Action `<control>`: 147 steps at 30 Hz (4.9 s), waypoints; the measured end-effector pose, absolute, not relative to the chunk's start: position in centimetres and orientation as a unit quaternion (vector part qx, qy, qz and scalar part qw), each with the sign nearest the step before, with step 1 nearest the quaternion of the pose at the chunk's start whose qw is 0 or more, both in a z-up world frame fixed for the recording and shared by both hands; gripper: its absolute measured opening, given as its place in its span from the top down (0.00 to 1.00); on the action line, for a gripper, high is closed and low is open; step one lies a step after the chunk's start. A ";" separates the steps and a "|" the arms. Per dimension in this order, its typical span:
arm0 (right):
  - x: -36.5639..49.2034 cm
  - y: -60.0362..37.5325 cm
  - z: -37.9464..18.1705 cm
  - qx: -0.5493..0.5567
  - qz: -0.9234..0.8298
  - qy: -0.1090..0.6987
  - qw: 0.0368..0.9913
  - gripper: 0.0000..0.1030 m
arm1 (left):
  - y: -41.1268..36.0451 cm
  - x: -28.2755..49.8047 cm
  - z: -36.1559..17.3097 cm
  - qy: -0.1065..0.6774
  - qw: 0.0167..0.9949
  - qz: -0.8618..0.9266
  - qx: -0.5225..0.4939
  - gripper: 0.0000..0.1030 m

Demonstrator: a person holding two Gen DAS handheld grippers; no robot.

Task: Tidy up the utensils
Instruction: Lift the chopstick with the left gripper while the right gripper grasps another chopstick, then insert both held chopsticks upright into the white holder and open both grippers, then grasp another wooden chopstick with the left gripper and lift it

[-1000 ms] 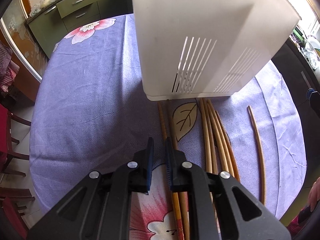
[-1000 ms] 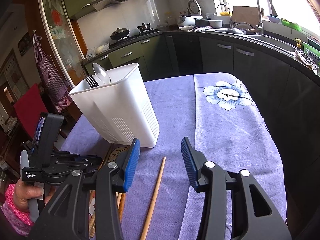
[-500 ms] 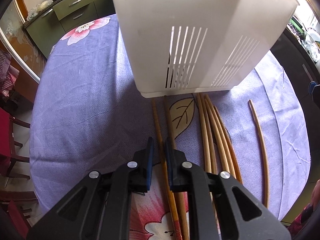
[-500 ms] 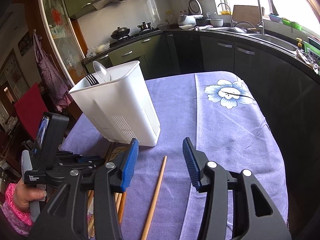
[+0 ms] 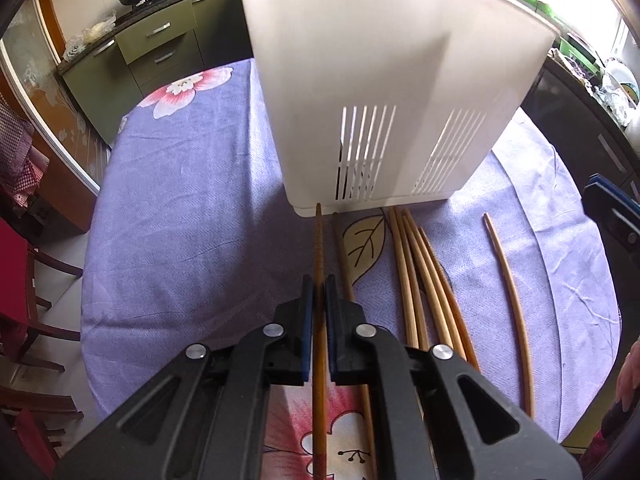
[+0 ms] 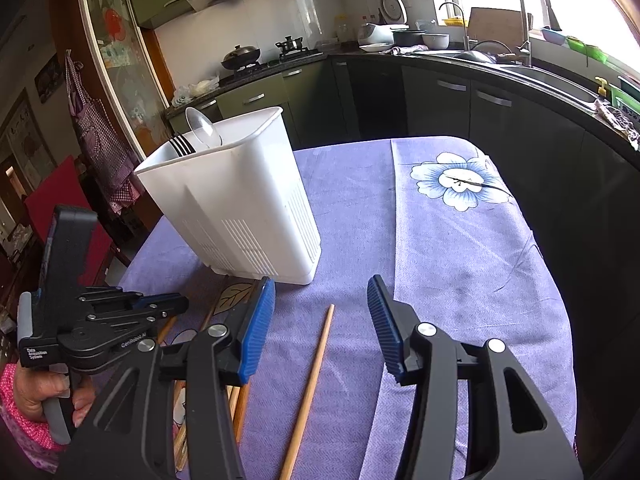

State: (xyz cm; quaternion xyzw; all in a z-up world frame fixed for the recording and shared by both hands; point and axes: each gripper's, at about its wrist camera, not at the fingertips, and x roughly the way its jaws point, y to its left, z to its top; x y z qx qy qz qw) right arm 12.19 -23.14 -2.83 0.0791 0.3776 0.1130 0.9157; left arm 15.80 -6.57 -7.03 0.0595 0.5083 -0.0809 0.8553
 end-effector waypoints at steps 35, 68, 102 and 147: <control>16.7 -18.6 -9.4 -0.019 0.087 0.535 0.840 0.93 | -2.9 9.0 2.2 0.404 0.907 -0.116 0.039 0.94; 6.6 -20.4 9.2 0.045 0.156 0.278 0.947 0.94 | -2.2 7.5 7.5 0.360 0.923 -0.127 0.040 0.94; 14.4 -19.2 24.9 0.035 0.149 0.172 0.973 0.94 | -5.4 16.7 19.4 0.264 0.954 -0.145 0.010 0.94; 9.6 -21.0 -2.1 0.063 0.113 0.355 0.926 0.86 | -6.0 14.0 -6.5 0.481 0.872 -0.094 0.005 0.78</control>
